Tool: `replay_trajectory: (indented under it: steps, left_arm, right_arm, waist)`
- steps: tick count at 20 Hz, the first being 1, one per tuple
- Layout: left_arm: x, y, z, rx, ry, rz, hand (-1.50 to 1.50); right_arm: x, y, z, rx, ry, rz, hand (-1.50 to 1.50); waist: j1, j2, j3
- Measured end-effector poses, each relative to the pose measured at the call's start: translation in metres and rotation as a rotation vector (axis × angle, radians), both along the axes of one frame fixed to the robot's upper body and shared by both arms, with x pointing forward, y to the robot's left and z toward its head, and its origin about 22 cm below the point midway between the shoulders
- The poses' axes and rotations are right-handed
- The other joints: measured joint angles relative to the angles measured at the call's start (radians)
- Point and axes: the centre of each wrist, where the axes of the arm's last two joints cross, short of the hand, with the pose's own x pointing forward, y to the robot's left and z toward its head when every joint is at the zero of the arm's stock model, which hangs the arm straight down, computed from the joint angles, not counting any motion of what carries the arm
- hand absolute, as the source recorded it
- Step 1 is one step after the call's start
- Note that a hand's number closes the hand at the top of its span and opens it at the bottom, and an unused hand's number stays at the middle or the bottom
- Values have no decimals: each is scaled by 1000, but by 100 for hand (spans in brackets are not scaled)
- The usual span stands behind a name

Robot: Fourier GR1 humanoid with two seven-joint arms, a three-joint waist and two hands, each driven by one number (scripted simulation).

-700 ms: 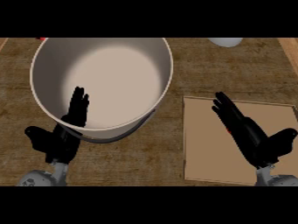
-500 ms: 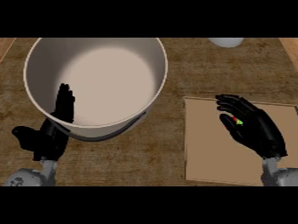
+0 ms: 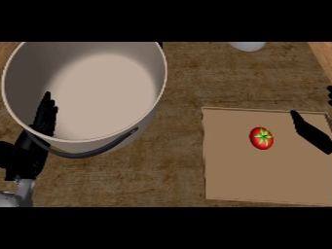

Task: Pick the tomato from the tray and place it in the pot

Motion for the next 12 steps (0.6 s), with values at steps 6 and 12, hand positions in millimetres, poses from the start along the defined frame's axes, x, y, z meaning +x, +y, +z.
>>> replay_trajectory:
  steps: [6, 12]
  left_arm:
    - [4, 12, 11, 54, 2, -8, 0]
    - [4, 17, 15, 78, -2, -15, 0]
  right_arm:
    - [-8, 17, -22, -153, 8, -130, -150]
    - [-18, 15, -37, -240, 238, -188, -150]
  waist:
    - [12, -2, 1]
    - [12, -1, -3]
